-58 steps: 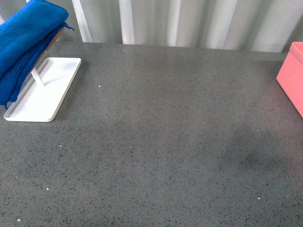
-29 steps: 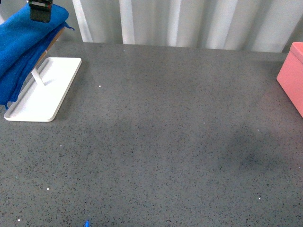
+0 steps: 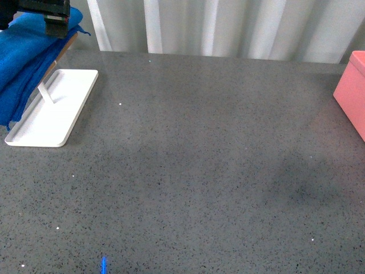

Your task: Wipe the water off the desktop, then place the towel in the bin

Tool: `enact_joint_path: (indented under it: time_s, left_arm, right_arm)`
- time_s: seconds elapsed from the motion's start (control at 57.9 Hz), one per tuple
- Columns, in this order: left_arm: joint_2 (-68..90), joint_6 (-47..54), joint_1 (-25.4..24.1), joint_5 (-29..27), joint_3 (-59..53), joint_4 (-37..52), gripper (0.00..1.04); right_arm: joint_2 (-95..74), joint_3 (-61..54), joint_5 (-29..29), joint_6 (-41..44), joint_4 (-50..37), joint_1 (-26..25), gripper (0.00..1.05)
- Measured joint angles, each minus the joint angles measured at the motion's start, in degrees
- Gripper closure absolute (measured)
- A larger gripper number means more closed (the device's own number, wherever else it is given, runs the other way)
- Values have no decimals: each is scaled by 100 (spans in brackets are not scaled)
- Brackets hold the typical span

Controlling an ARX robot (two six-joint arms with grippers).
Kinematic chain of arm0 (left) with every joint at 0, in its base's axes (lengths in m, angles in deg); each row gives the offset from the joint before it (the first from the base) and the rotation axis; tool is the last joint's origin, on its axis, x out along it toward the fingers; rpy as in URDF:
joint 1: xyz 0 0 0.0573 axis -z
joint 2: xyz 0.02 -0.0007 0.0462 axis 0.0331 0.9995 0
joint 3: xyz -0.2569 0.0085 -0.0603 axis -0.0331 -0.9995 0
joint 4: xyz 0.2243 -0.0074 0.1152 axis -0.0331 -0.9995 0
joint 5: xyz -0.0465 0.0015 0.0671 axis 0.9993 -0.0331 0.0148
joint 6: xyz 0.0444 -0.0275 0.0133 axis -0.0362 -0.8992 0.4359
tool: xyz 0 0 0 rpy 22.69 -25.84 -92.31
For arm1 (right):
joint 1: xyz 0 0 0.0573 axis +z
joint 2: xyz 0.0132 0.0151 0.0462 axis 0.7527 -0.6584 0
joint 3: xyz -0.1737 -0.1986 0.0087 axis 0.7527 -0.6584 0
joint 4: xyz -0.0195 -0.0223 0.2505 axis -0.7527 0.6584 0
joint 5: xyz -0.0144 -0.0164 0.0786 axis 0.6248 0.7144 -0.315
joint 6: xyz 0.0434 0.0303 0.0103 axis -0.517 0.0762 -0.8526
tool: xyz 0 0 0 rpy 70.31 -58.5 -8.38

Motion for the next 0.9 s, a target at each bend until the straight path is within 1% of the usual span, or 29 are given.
enact_joint_path:
  time_s: [0.207, 0.225, 0.259, 0.294, 0.311, 0.328, 0.38, 0.432, 0.449, 0.501, 0.519, 0.588, 0.622, 0.726, 0.76, 0.899]
  left_arm:
    - [42, 111, 17, -28, -138, 184, 7]
    - [42, 153, 20, -37, -157, 203, 9]
    - [42, 164, 22, -52, -175, 210, 15]
    - [42, 179, 22, -68, -181, 214, 21]
    - [44, 179, 22, -68, -181, 214, 22]
    - [44, 192, 22, -79, -181, 221, 26]
    - [44, 212, 22, -101, -181, 236, 33]
    - [44, 234, 17, -122, -181, 240, 44]
    - [44, 251, 15, -138, -181, 245, 49]
    - [44, 269, 7, -153, -181, 245, 60]
    - [44, 273, 2, -157, -181, 245, 65]
    - [37, 297, -9, -170, -181, 247, 78]
    - [24, 319, -9, -168, -184, 251, 83]
    - [-52, 343, -9, -101, -238, 282, 96]
    - [-94, 374, -13, -44, -269, 289, 98]
    - [-240, 494, -28, 94, -343, 278, 99]
  right_arm:
    - [0, 0, 0, 0, 0, 0, 7]
    - [0, 0, 2, 0, 0, 0, 7]
    - [0, -2, 0, 0, 0, 0, 7]
    - [0, 0, 0, 0, 0, 0, 7]
    - [0, 0, 0, 0, 0, 0, 7]
    - [0, 0, 0, 0, 0, 0, 7]
    - [0, -2, 0, -2, 0, 0, 7]
    - [0, 0, 0, 0, 0, 0, 7]
    - [0, 0, 0, 0, 0, 0, 7]
    - [0, -2, 0, 0, 0, 0, 7]
    - [0, 0, 0, 0, 0, 0, 7]
    - [0, 0, 0, 0, 0, 0, 7]
    - [0, 0, 0, 0, 0, 0, 7]
    - [0, 0, 0, 0, 0, 0, 7]
    - [0, -2, 0, 0, 0, 0, 7]
    - [0, -2, 0, 0, 0, 0, 7]
